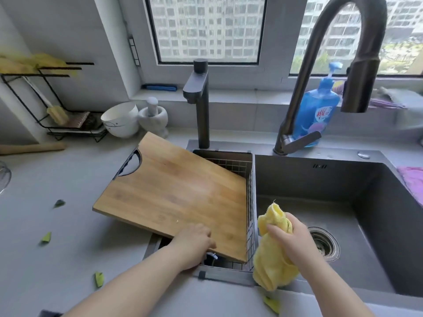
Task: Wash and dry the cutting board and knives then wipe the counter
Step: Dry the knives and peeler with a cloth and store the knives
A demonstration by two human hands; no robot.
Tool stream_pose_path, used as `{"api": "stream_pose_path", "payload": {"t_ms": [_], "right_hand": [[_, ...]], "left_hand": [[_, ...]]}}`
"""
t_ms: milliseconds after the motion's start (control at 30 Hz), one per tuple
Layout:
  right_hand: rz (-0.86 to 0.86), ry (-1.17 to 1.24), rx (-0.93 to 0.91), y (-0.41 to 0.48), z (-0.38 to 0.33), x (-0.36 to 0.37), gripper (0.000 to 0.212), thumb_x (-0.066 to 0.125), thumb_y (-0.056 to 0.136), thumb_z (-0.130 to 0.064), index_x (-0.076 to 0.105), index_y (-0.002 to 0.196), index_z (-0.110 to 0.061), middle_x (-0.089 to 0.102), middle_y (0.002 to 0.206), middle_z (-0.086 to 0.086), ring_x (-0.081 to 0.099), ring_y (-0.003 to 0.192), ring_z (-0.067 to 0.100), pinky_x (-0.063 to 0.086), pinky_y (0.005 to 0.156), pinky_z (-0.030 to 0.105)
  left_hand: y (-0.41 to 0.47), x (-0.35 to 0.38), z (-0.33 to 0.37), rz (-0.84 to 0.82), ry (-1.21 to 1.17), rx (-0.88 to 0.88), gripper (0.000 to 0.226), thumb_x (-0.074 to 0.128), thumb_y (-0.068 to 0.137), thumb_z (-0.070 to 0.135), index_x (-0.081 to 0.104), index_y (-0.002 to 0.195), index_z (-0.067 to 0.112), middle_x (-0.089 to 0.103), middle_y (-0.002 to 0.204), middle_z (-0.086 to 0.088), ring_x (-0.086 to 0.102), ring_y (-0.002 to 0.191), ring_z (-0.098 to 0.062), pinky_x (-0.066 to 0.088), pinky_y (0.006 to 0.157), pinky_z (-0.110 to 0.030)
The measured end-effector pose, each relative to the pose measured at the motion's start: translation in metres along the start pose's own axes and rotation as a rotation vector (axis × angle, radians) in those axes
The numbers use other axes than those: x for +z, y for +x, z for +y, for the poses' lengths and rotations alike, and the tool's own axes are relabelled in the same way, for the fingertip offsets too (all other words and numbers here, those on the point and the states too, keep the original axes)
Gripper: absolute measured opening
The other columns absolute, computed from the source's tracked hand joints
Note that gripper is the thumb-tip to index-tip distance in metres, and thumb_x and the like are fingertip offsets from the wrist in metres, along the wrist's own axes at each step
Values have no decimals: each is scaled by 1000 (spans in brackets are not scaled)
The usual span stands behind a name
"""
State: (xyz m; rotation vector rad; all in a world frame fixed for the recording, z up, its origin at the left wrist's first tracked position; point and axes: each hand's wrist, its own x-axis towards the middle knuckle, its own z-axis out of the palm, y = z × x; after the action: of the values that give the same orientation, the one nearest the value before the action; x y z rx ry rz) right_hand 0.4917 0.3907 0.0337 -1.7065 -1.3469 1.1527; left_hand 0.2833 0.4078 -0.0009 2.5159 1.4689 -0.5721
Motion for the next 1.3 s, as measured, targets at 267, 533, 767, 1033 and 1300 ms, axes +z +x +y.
{"api": "stream_pose_path", "payload": {"t_ms": [267, 533, 767, 1033, 1300], "right_hand": [[-18, 6, 42, 11, 4, 6, 15, 60, 85, -11, 53, 75, -21, 55, 74, 0, 48, 67, 11, 37, 59, 21], [5, 42, 94, 18, 12, 2, 10, 61, 85, -10, 60, 92, -3, 56, 80, 7, 50, 70, 16, 40, 62, 24], [47, 95, 79, 20, 7, -4, 15, 61, 85, -11, 55, 77, -23, 57, 75, 0, 54, 72, 16, 42, 63, 27], [-30, 269, 15, 15, -26, 14, 13, 63, 84, -12, 58, 79, -24, 63, 77, 0, 58, 70, 15, 47, 62, 26], [-8, 95, -222, 17, -53, 43, 27, 68, 80, -15, 47, 80, -31, 54, 78, -8, 50, 68, 5, 40, 57, 12]], "left_hand": [[25, 5, 5, -40, 171, 281, 31, 52, 91, 13, 61, 120, 15, 52, 117, -9, 40, 114, -25, 28, 87, -32], [25, -5, -8, -56, 44, 166, 29, 46, 94, 24, 62, 115, 13, 59, 122, -6, 50, 114, -26, 40, 82, -33], [1, -35, -25, 255, -790, -212, 15, 62, 86, 26, 69, 97, 19, 63, 86, 14, 59, 87, -6, 46, 73, -15], [-12, -63, -37, 638, -1775, -386, 9, 60, 83, 4, 61, 77, 10, 67, 52, 5, 65, 52, -3, 50, 47, -13], [-15, -76, -30, 852, -1857, -419, 10, 61, 84, 7, 60, 74, 10, 65, 59, 3, 64, 51, -2, 52, 49, -15]]}}
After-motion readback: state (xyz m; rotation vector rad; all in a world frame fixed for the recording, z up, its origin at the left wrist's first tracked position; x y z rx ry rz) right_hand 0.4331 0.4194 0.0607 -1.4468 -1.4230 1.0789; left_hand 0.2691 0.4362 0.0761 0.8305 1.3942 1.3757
